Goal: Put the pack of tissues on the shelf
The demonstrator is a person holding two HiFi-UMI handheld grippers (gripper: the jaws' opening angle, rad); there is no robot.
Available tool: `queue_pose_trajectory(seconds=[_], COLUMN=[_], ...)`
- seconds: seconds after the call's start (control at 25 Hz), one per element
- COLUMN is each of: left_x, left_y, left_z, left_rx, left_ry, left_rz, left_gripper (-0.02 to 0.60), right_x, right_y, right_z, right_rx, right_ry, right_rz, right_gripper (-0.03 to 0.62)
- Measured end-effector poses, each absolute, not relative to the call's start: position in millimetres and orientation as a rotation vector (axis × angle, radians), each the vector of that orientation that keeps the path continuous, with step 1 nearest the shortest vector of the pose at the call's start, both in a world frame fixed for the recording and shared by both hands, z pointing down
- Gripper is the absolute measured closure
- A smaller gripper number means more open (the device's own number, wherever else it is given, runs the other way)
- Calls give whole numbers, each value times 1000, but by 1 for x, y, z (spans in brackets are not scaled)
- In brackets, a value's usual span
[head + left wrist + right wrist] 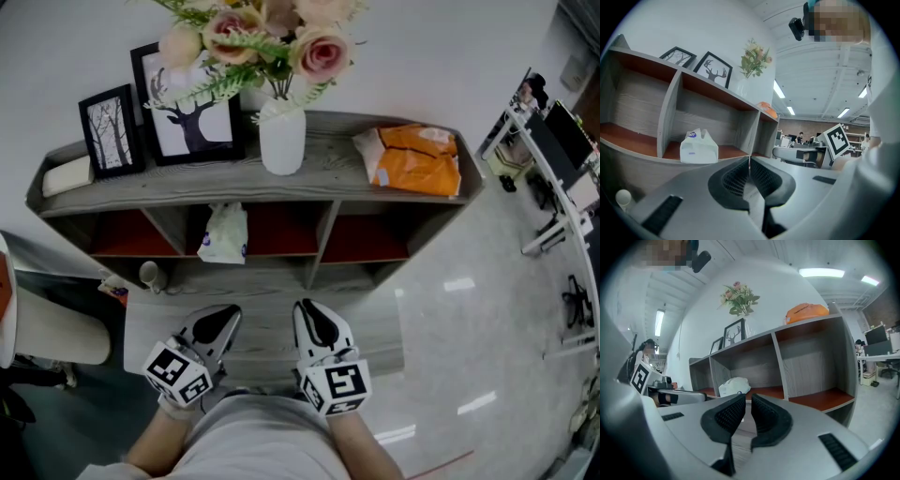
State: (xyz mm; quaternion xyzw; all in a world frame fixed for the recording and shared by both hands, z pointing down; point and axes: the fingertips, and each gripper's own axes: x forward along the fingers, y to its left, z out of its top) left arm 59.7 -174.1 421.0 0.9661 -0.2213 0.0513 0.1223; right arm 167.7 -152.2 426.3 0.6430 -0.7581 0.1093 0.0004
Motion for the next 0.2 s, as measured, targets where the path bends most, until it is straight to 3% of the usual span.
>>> queue_pose_trajectory(seconds=[0.2], left_x=[58], left_y=[-173], left_z=[422], left_rx=[2817], left_ry=[-649], left_rz=[147], left_gripper=[560], right_x=[163], right_y=[-152], right_z=[428], right_rx=[2002], right_ry=[-2381], right_rz=[347], right_gripper=[546])
